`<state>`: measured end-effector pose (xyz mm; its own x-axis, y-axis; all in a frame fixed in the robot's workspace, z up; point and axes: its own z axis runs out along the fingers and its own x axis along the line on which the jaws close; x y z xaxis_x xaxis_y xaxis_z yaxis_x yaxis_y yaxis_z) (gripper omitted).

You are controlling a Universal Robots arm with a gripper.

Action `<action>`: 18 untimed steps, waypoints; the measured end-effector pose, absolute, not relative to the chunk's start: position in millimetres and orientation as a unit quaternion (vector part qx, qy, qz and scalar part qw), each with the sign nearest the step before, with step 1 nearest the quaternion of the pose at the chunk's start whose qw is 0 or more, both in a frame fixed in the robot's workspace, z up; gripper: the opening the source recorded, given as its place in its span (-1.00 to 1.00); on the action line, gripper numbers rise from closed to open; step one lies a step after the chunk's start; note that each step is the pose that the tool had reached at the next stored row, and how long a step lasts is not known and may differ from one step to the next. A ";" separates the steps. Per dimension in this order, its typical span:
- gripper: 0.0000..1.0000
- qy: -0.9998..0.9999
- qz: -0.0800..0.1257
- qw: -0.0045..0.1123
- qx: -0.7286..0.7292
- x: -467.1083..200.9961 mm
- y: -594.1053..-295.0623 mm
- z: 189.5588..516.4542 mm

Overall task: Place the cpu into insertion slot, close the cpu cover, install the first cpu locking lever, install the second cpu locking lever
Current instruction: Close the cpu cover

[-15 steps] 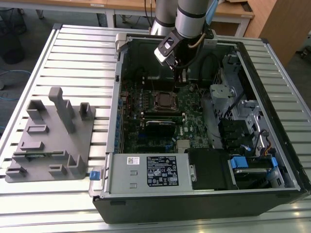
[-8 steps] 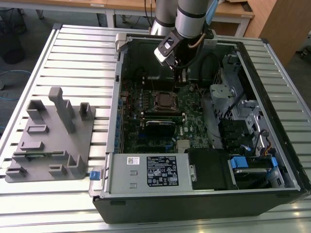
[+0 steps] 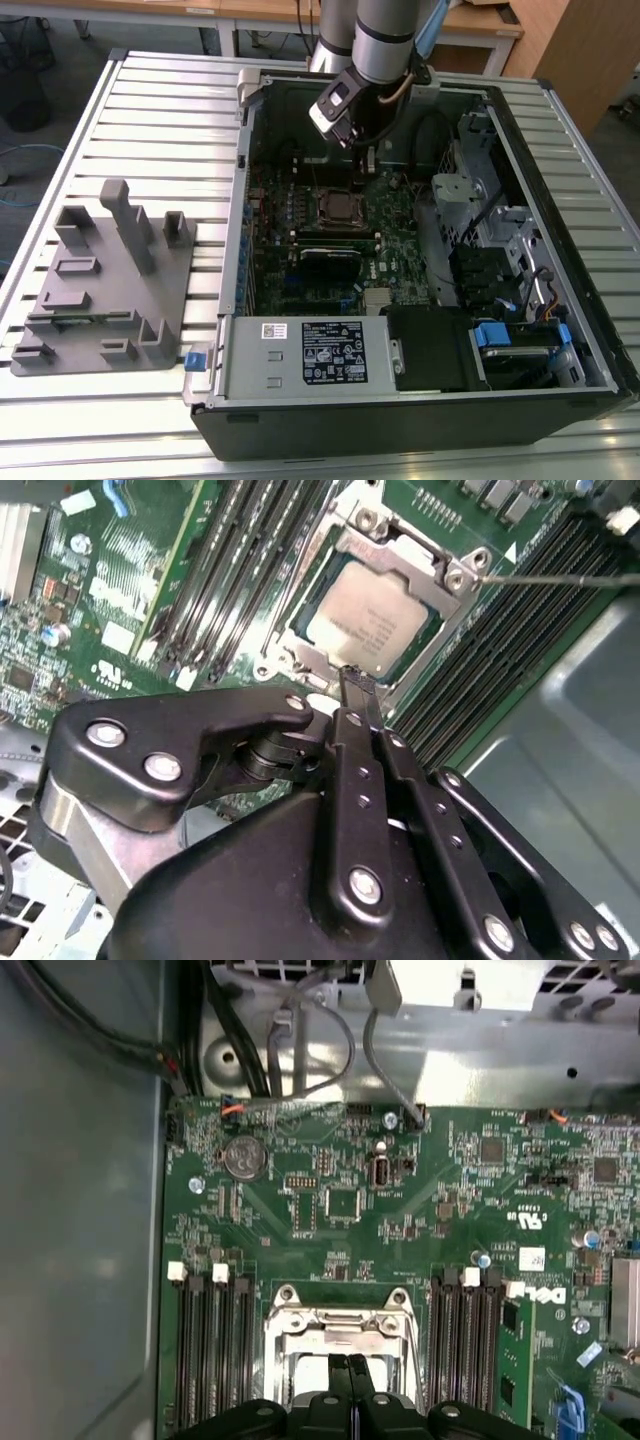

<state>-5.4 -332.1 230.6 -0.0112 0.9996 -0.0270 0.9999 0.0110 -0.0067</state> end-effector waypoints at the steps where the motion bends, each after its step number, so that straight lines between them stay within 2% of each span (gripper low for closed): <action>1: -0.79 0.711 -0.012 0.007 0.703 -6.6 -332.6 229.9; 18: -0.79 0.752 -0.011 0.008 0.659 -8.4 -333.8 228.1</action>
